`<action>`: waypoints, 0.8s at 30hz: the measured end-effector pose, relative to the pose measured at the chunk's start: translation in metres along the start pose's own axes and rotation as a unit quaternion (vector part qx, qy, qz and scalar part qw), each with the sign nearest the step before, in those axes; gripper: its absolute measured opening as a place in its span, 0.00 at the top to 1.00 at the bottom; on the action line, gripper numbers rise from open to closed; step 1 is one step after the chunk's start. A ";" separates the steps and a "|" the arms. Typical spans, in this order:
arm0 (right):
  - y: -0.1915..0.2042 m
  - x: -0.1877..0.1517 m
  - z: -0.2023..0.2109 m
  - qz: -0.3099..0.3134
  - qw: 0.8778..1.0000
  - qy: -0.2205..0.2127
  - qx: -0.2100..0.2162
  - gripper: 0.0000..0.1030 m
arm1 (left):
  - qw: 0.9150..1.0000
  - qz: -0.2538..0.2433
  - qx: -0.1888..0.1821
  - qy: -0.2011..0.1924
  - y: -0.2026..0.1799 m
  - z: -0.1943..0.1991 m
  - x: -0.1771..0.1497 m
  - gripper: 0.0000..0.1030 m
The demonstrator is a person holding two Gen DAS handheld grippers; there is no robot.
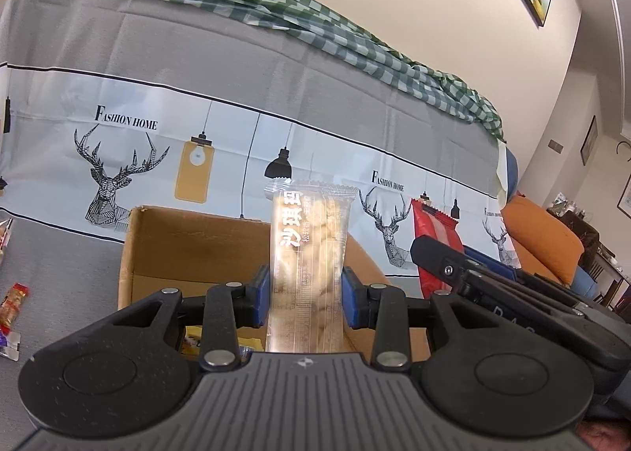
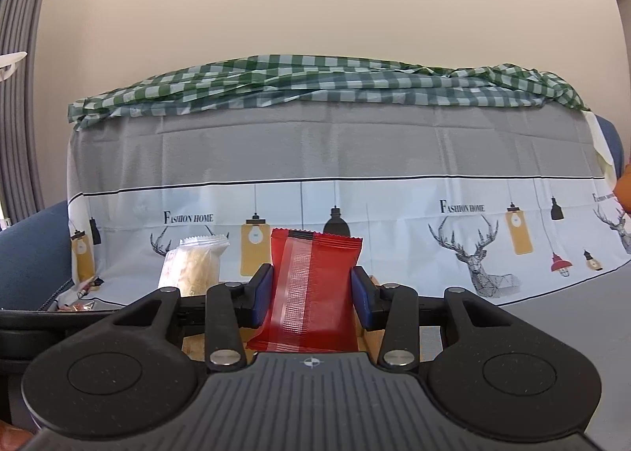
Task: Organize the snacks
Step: 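Lift the white bar with the left gripper while the right gripper lifts the red wrapper over the box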
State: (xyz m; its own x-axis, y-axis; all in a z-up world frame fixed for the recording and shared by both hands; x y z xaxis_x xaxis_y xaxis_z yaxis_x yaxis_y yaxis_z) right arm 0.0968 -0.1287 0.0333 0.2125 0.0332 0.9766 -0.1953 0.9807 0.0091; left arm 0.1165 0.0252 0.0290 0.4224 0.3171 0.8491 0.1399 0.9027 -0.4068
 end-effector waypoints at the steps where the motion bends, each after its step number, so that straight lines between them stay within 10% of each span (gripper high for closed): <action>1: -0.001 0.000 0.000 0.000 1.000 0.001 -0.001 0.58 | 1.000 0.000 0.000 0.000 0.000 0.000 0.000 0.62; 24: 0.000 -0.002 -0.003 0.009 1.000 0.004 -0.002 0.57 | 1.000 0.005 0.002 -0.005 0.002 0.004 0.002 0.62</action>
State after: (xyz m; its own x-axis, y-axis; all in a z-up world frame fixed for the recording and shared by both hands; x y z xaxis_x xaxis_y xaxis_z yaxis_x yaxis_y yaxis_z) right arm 0.0998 -0.1284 0.0311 0.2163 0.0525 0.9749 -0.1961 0.9805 -0.0093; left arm 0.1144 0.0288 0.0314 0.4151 0.3294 0.8481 0.1324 0.9004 -0.4145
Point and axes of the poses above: each gripper's, at about its wrist camera, not at the fingertips, and z roughly against the way its jaws point, y to its left, x to its top, the point moved 1 cm from there along -z, roughly the way its jaws point, and after that the axes turned 8 degrees about -x, right-handed, at the moved point
